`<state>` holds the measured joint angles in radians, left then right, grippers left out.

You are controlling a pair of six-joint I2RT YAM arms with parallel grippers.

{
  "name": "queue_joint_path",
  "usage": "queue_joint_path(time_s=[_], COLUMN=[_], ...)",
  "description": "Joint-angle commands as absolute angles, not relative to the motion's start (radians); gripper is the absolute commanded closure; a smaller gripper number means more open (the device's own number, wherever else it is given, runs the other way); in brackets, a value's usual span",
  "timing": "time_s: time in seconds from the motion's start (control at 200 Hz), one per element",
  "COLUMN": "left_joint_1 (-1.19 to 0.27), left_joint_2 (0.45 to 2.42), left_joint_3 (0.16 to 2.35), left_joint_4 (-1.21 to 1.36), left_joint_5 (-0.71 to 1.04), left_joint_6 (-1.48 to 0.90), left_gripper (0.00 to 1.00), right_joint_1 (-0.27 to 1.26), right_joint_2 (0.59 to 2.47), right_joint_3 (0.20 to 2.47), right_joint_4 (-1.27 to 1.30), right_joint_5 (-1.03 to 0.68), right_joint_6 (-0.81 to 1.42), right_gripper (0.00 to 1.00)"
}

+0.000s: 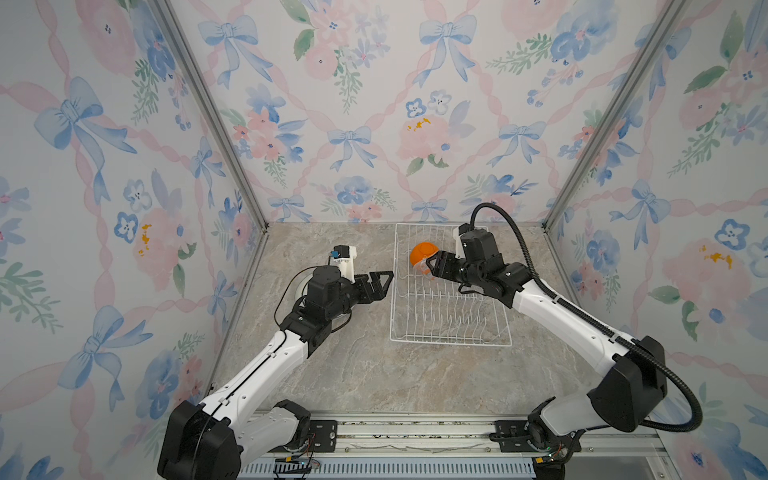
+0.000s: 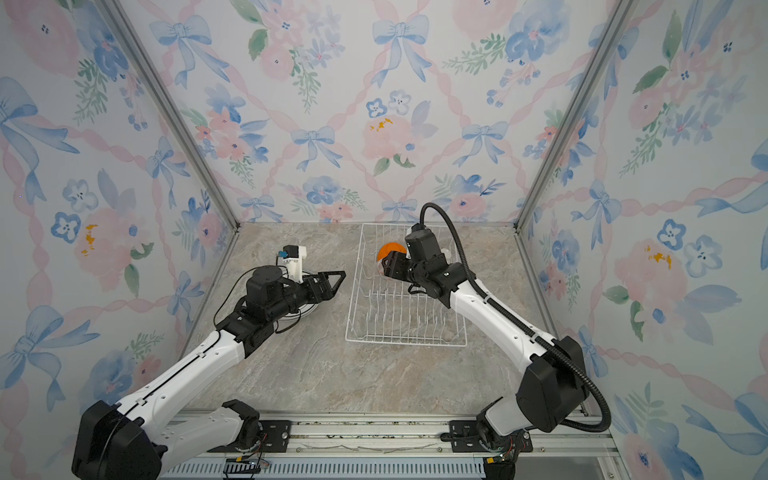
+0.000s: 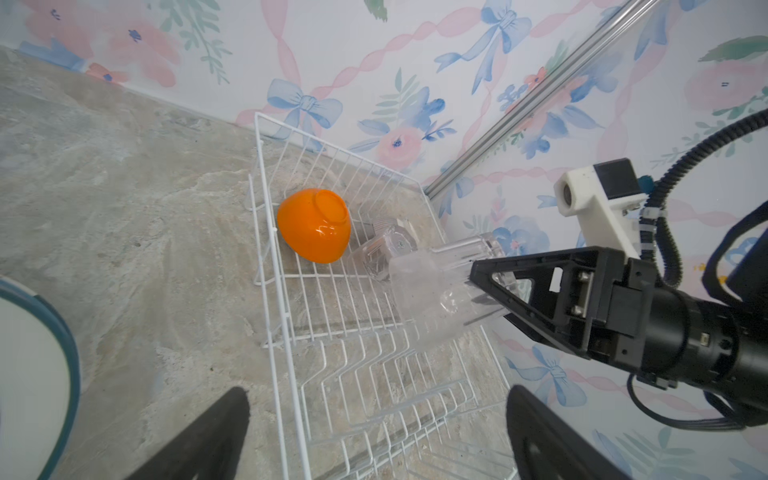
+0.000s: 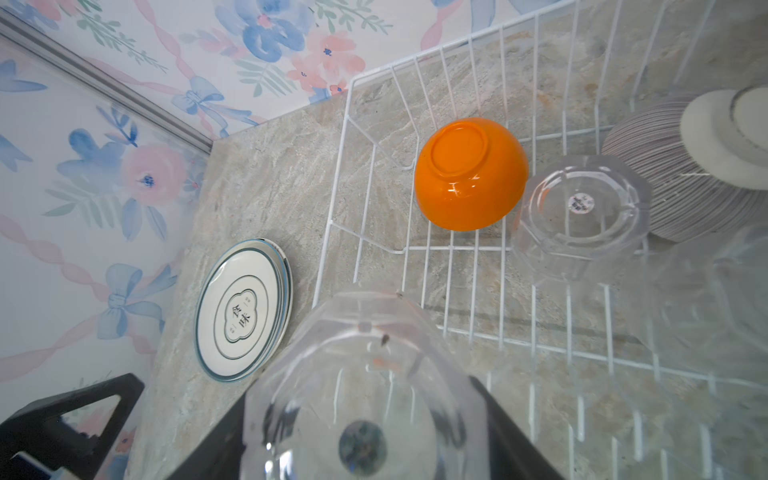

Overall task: Unload the mixed dishes from the dish rack
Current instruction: 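Hold the glass out with the right gripper while the left gripper grasps it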

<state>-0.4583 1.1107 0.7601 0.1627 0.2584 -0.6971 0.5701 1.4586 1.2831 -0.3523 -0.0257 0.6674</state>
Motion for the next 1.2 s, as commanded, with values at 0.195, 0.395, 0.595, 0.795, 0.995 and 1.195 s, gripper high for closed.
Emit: queue_joint_path(time_s=[0.195, 0.395, 0.595, 0.795, 0.995, 1.195], left_joint_1=[-0.598, -0.624, -0.624, -0.625, -0.625, -0.624], left_joint_2=[1.25, 1.279, 1.284, 1.319, 1.344, 1.37], left_joint_3=[0.833, 0.818, 0.809, 0.833, 0.837, 0.856], left_joint_4=[0.392, 0.544, 0.642, 0.653, 0.693, 0.713], left_joint_5=[0.336, 0.385, 0.413, 0.456, 0.464, 0.482], left_joint_6=[-0.649, -0.653, -0.631, -0.648, -0.68, -0.704], left_gripper=[0.18, 0.33, 0.47, 0.52, 0.57, 0.55], right_joint_1=[0.553, 0.54, 0.522, 0.517, 0.516, 0.518], right_joint_2=[1.303, 1.255, 1.236, 1.232, 1.25, 1.265], right_joint_3=[1.237, 1.21, 1.179, 1.164, 1.157, 1.145], right_joint_4=[-0.295, -0.264, -0.215, -0.19, -0.14, -0.111], right_joint_5=[-0.156, -0.228, -0.291, -0.307, -0.343, -0.355], right_joint_6=[0.734, 0.774, 0.823, 0.852, 0.883, 0.905], right_gripper=[0.47, 0.46, 0.46, 0.46, 0.46, 0.46])
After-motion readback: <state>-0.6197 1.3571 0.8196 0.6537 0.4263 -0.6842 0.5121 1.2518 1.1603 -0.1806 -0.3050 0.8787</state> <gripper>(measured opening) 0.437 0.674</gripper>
